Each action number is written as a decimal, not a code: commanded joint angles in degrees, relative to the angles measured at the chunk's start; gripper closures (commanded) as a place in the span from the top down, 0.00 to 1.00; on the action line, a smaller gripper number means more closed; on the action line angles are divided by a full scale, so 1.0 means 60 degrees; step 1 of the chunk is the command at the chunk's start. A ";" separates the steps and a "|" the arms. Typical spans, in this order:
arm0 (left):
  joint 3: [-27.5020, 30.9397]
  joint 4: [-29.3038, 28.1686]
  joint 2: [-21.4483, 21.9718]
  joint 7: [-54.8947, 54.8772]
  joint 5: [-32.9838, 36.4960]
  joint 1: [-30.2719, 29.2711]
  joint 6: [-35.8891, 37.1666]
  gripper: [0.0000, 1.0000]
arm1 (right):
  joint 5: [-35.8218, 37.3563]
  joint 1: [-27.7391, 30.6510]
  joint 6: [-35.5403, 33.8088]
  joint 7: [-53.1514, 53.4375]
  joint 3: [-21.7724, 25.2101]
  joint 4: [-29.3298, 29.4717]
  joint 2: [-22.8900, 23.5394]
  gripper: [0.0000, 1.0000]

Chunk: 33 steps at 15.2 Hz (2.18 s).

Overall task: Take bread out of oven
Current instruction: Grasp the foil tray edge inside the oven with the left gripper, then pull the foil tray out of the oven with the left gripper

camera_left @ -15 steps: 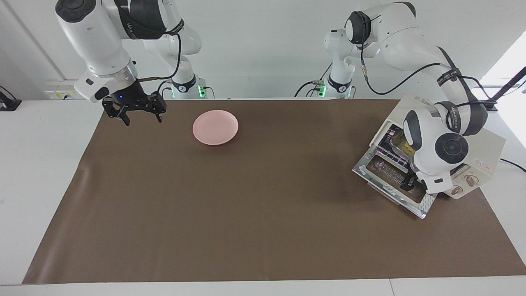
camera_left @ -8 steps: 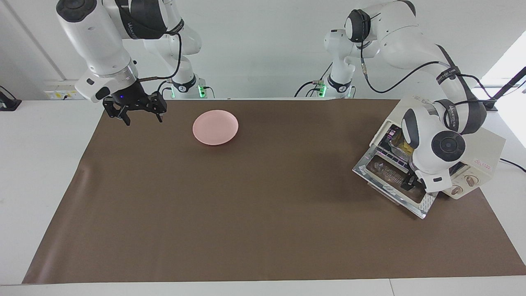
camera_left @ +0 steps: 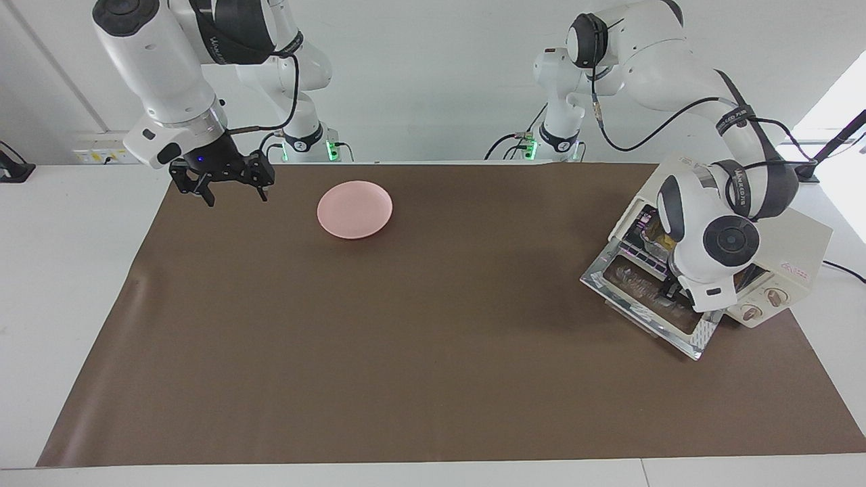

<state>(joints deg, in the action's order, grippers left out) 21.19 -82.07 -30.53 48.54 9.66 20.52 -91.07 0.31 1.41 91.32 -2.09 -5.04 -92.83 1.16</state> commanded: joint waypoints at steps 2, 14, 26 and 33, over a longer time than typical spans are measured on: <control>0.0086 -0.0559 0.0327 -0.0179 0.0220 0.0095 -0.0143 1.00 | 0.0081 0.0161 -0.0131 -0.0252 -0.0098 -0.0056 -0.0135 1.00; 0.0086 -0.2230 0.0958 -0.0647 0.0206 0.0051 -0.1726 0.00 | 0.0081 0.0161 -0.0131 -0.0252 -0.0098 -0.0056 -0.0135 1.00; -0.0090 0.0362 -0.0096 -0.1806 -0.1725 0.3138 -0.2840 0.00 | 0.0081 0.0161 -0.0131 -0.0252 -0.0098 -0.0056 -0.0135 1.00; -0.0119 0.0614 -0.0390 -0.1776 -0.3193 0.5177 -0.3073 0.00 | 0.0081 0.0161 -0.0131 -0.0252 -0.0098 -0.0056 -0.0135 1.00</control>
<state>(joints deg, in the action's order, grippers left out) 19.19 -77.50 -32.05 38.96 -8.05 49.11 -108.49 0.31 1.41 91.31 -2.09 -5.04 -92.83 1.16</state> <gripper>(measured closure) 0.982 0.000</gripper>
